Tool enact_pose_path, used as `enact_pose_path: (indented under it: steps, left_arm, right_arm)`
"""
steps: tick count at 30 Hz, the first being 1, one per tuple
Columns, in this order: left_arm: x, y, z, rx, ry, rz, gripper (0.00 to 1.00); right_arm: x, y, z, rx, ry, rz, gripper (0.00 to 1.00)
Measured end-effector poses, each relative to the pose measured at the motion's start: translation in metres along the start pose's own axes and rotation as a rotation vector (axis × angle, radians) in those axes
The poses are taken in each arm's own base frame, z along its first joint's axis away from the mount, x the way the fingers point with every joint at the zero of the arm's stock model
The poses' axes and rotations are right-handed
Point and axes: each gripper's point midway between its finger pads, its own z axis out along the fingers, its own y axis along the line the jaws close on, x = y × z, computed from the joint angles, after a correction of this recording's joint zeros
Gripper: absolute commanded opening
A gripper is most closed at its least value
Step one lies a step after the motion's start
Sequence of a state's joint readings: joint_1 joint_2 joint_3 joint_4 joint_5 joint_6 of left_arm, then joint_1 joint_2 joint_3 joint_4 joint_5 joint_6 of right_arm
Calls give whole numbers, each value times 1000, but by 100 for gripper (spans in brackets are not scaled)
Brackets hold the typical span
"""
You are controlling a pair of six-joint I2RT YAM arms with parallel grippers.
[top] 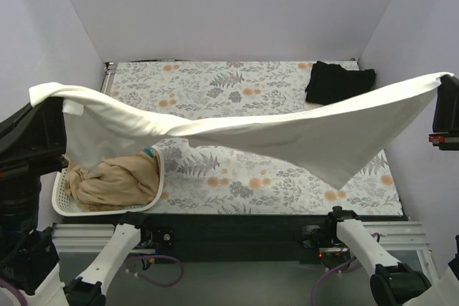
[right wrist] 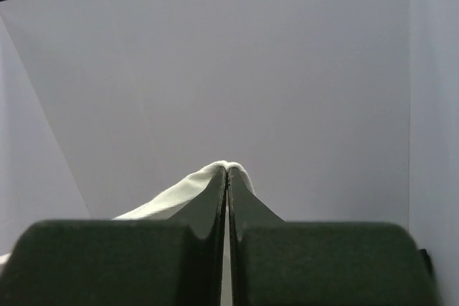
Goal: Fold and stack the t-shirts
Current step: Flatten the tshirt out
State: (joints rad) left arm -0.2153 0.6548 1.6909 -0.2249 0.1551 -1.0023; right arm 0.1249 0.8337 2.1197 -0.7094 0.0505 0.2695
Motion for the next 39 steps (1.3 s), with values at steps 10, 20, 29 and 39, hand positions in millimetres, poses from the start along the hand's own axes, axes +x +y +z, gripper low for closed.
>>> enact_pose_path:
  steps: [10, 20, 29, 39]
  left_arm:
    - [113, 21, 45, 63, 250, -102, 0]
    - [338, 108, 55, -117, 731, -198, 0]
    - [300, 98, 77, -75, 650, -154, 0]
    - [165, 39, 46, 33, 400, -86, 0]
  right_arm:
    - [122, -41, 55, 107, 275, -15, 1]
    - [227, -83, 96, 218, 496, -62, 1]
    - [211, -84, 109, 226, 446, -86, 1]
    - [119, -73, 55, 252, 205, -97, 1]
